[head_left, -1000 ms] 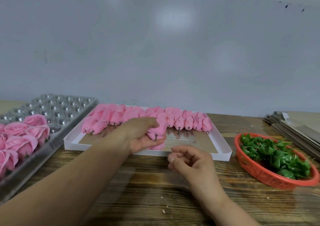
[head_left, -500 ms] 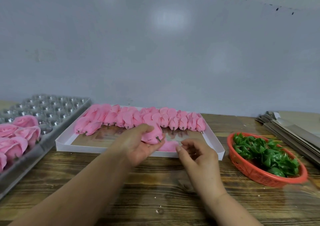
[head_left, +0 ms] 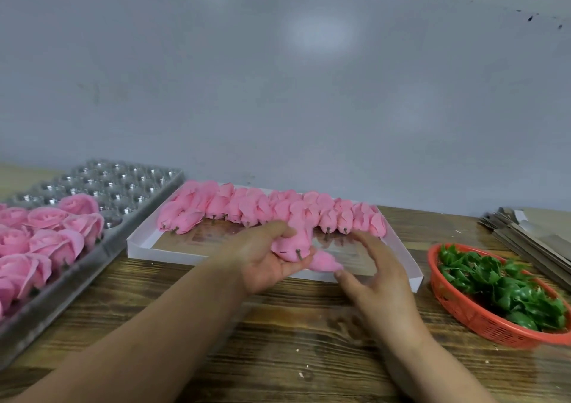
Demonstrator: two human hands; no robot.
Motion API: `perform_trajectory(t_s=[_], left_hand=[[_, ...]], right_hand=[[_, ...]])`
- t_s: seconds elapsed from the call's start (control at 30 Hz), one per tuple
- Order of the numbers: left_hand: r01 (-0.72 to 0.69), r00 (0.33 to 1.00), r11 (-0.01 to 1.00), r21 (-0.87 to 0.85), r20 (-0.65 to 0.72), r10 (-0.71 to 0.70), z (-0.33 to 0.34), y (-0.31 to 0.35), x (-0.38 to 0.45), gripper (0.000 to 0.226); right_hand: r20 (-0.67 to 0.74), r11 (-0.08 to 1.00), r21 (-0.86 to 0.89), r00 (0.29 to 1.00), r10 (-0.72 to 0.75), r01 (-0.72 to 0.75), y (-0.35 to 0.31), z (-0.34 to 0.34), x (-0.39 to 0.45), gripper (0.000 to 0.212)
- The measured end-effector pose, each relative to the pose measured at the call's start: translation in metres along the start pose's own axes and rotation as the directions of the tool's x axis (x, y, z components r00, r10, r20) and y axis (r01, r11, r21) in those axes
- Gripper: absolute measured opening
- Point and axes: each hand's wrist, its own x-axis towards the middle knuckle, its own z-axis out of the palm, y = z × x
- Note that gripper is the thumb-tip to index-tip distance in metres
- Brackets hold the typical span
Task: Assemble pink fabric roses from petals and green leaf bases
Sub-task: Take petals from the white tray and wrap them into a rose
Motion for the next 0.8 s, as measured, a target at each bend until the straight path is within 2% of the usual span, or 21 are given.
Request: perform_trajectory(t_s=[0.1, 0.13, 0.2, 0.23, 0.27, 0.37, 0.43, 0.5, 0.57, 0.6, 0.67, 0.73, 0.8], left_hand=[[0.033, 0.998, 0.995, 0.094, 0.054, -0.038, 0.003, -0.009, -0.003, 0.032], [0.041, 0.995, 0.992, 0.121, 0.089, -0.052, 0.003, -0.01, -0.005, 0.033], [0.056, 0.984, 0.982, 0.179, 0.159, -0.085, 0.002, -0.013, -0.007, 0.035], [0.059, 0.978, 0.975, 0.215, 0.184, -0.1, 0.002, -0.014, -0.008, 0.034], [0.061, 0.973, 0.969, 0.241, 0.203, -0.112, 0.002, -0.014, -0.009, 0.032], [0.061, 0.973, 0.969, 0.241, 0.204, -0.112, 0.002, -0.006, -0.013, 0.023], [0.054, 0.984, 0.985, 0.165, 0.158, -0.08, 0.001, 0.007, -0.017, 0.026], [0.022, 0.992, 0.996, 0.084, 0.12, -0.032, -0.002, 0.022, -0.02, 0.031], [-0.024, 0.996, 0.998, 0.056, 0.088, 0.019, -0.004, 0.032, -0.023, 0.028], [-0.047, 0.996, 0.998, 0.048, 0.077, 0.043, -0.005, 0.035, -0.023, 0.021], [-0.085, 0.995, 0.996, 0.023, 0.059, 0.084, -0.006, 0.041, -0.022, 0.009], [-0.117, 0.992, 0.993, -0.005, 0.057, 0.117, -0.007, 0.046, -0.021, 0.006], [-0.128, 0.989, 0.992, -0.014, 0.073, 0.128, -0.007, 0.048, -0.021, 0.008]], right_hand=[[0.141, 0.999, 0.021, 0.99, 0.027, -0.031, -0.001, 0.004, 0.004, 0.058], [0.201, 0.998, 0.036, 0.979, 0.042, -0.05, -0.002, 0.008, 0.004, 0.053], [0.255, 0.998, 0.021, 0.966, 0.048, -0.055, -0.004, 0.015, 0.001, 0.029], [0.247, 0.998, 0.016, 0.968, 0.054, -0.059, -0.005, 0.018, 0.0, 0.016], [0.222, 0.997, 0.023, 0.973, 0.068, -0.075, -0.004, 0.019, -0.001, 0.011], [0.139, 0.984, 0.121, 0.984, 0.111, -0.128, -0.007, 0.018, -0.002, 0.021], [0.104, 0.959, 0.227, 0.983, 0.149, -0.169, -0.01, 0.013, -0.002, 0.022], [0.13, 0.867, 0.417, 0.962, 0.238, -0.271, -0.011, 0.008, -0.001, 0.013], [0.254, 0.649, 0.624, 0.899, 0.357, -0.434, -0.012, 0.004, -0.001, 0.012], [0.313, 0.55, 0.676, 0.866, 0.389, -0.491, -0.013, 0.003, -0.001, 0.016], [0.362, 0.471, 0.697, 0.832, 0.42, -0.54, -0.014, 0.002, -0.001, 0.02], [0.337, 0.528, 0.659, 0.838, 0.429, -0.535, -0.014, 0.003, -0.001, 0.015], [0.279, 0.689, 0.541, 0.876, 0.394, -0.482, -0.019, 0.008, -0.002, 0.014]])
